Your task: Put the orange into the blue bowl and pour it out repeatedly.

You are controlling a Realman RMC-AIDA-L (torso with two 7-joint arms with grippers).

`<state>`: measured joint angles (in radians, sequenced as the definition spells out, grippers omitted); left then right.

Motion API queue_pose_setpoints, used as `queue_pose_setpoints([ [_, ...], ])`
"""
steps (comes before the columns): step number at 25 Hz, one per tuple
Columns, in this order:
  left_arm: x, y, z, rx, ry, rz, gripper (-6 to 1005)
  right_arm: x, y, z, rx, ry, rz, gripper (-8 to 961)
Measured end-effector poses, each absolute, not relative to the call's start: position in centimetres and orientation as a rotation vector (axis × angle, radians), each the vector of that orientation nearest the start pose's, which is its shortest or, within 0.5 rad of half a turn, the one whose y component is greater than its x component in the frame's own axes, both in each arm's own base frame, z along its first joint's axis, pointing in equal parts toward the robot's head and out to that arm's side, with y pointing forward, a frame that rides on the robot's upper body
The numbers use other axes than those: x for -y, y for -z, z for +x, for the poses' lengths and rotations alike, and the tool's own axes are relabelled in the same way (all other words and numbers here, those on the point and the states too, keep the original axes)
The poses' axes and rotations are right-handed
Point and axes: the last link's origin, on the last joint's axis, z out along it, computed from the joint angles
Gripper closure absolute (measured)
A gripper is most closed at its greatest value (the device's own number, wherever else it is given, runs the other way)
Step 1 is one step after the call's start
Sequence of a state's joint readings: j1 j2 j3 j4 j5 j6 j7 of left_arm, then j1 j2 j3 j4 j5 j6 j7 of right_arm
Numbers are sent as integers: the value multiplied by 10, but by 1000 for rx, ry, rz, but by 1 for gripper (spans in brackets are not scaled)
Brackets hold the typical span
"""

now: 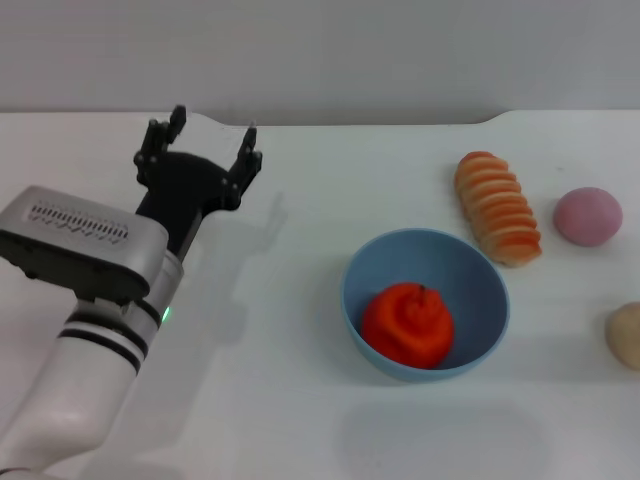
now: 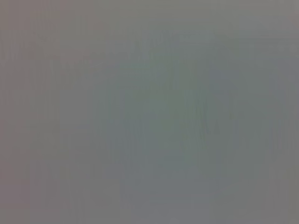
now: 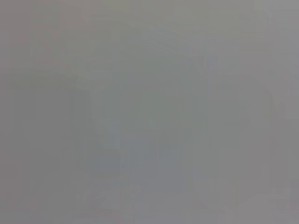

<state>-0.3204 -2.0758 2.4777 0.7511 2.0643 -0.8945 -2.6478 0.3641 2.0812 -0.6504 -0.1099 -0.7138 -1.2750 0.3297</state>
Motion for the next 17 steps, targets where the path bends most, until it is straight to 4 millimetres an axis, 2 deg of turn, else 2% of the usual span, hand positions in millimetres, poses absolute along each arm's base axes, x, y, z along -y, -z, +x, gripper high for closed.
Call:
queue_pose_setpoints([
  [5,-312,89,-242,443,595,-1778,206,-288,-33,368,-477,-662,-1357,266],
  [9,-308,93,-242,424,590,-1800,206,-287,-29,370,-537,-704,-1350,266],
  [17,-305,95,-247,423,569,-1814,206,-286,-25,378,-600,-672,-1353,265],
])
